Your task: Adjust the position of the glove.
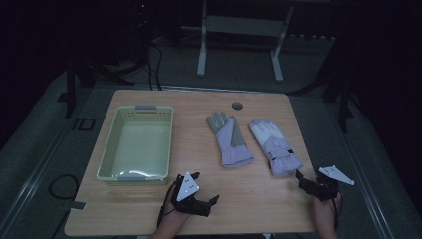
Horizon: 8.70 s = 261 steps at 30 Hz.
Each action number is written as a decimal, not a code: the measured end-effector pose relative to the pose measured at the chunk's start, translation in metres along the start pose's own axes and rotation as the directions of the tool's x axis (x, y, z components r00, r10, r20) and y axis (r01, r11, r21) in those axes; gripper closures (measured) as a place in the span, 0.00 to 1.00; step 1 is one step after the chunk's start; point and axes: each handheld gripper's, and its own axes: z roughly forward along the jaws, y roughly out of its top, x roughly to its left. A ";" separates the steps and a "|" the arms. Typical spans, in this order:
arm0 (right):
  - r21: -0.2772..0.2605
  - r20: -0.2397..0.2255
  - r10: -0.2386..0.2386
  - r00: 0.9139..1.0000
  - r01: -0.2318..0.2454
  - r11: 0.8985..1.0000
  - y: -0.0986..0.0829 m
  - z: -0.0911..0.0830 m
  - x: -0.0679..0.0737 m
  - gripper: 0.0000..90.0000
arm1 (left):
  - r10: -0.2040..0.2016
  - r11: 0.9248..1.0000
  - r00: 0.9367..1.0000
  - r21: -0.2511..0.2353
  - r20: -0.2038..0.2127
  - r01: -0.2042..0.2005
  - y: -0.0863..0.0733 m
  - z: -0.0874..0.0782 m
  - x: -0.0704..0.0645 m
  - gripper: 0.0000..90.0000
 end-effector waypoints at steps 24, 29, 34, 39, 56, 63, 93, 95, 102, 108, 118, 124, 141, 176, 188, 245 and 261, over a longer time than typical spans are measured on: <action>0.040 -0.021 0.040 0.999 -0.039 0.998 0.021 -0.013 -0.005 0.15 | 0.001 1.000 1.000 0.002 0.006 -0.001 0.000 0.001 0.000 0.01; 0.046 -0.046 0.009 0.999 -0.007 0.999 0.042 -0.027 -0.002 0.15 | 0.003 1.000 1.000 0.003 0.008 -0.003 0.000 0.001 0.000 0.01; 0.007 -0.061 -0.028 0.998 0.028 1.000 0.069 -0.039 0.007 0.14 | 0.001 1.000 1.000 0.003 0.012 -0.001 0.000 0.001 0.000 0.01; -0.037 -0.058 -0.058 0.997 0.056 0.998 0.096 -0.046 0.016 0.15 | 0.003 1.000 1.000 0.004 0.013 -0.003 0.000 0.001 0.000 0.01; -0.027 -0.173 -0.074 0.982 0.071 0.997 0.156 -0.030 0.054 0.14 | -0.001 1.000 1.000 0.001 0.018 0.001 0.000 0.001 0.000 0.01; -0.023 -0.212 -0.133 0.968 0.131 0.991 0.167 -0.021 0.070 0.21 | 0.001 1.000 1.000 0.001 0.019 -0.001 0.000 0.001 0.000 0.01; 0.054 -0.409 -0.296 0.863 0.347 0.936 0.163 0.081 0.161 0.52 | -0.007 1.000 0.999 0.000 0.041 0.008 0.000 0.001 0.000 0.01; 0.070 -0.408 -0.308 0.859 0.366 0.928 0.161 0.090 0.163 0.54 | -0.004 1.000 0.999 0.001 0.041 0.004 0.000 0.001 0.001 0.01; 0.132 -0.391 -0.318 0.864 0.395 0.909 0.152 0.125 0.164 0.57 | -0.009 1.000 0.999 -0.002 0.045 0.009 0.000 0.001 0.001 0.01; 0.171 -0.384 -0.318 0.867 0.405 0.898 0.145 0.142 0.162 0.55 | -0.016 1.000 0.999 -0.003 0.047 0.016 0.000 0.001 0.001 0.01; 0.232 -0.423 -0.325 0.846 0.448 0.863 0.121 0.170 0.163 0.55 | -0.011 1.000 0.999 -0.001 0.047 0.011 0.000 0.001 0.001 0.01; 0.245 -0.447 -0.324 0.834 0.463 0.852 0.122 0.172 0.165 0.68 | -0.011 1.000 0.999 0.000 0.046 0.011 0.000 0.001 0.001 0.01; 0.171 -0.439 -0.055 0.897 0.143 0.975 0.131 0.108 0.175 0.98 | -0.001 1.000 0.999 -0.002 0.041 0.001 0.000 0.001 0.000 0.01; 0.203 -0.412 -0.195 0.890 0.298 0.933 0.086 0.078 0.169 0.40 | 0.016 1.000 0.999 -0.001 0.039 -0.016 0.000 0.000 -0.002 0.01; 0.105 -0.359 -0.227 0.905 0.281 0.954 0.120 0.052 0.075 0.61 | 0.012 1.000 0.999 -0.002 0.042 -0.012 0.000 0.001 -0.002 0.01; 0.174 -0.219 -0.038 0.975 0.078 0.982 0.141 0.040 0.045 0.89 | 0.017 1.000 0.999 0.003 0.034 -0.017 0.000 0.001 -0.002 0.01; 0.327 -0.223 0.000 0.975 0.075 0.942 0.097 0.029 0.036 0.89 | 0.017 1.000 0.999 0.004 0.033 -0.017 0.000 0.001 -0.003 0.01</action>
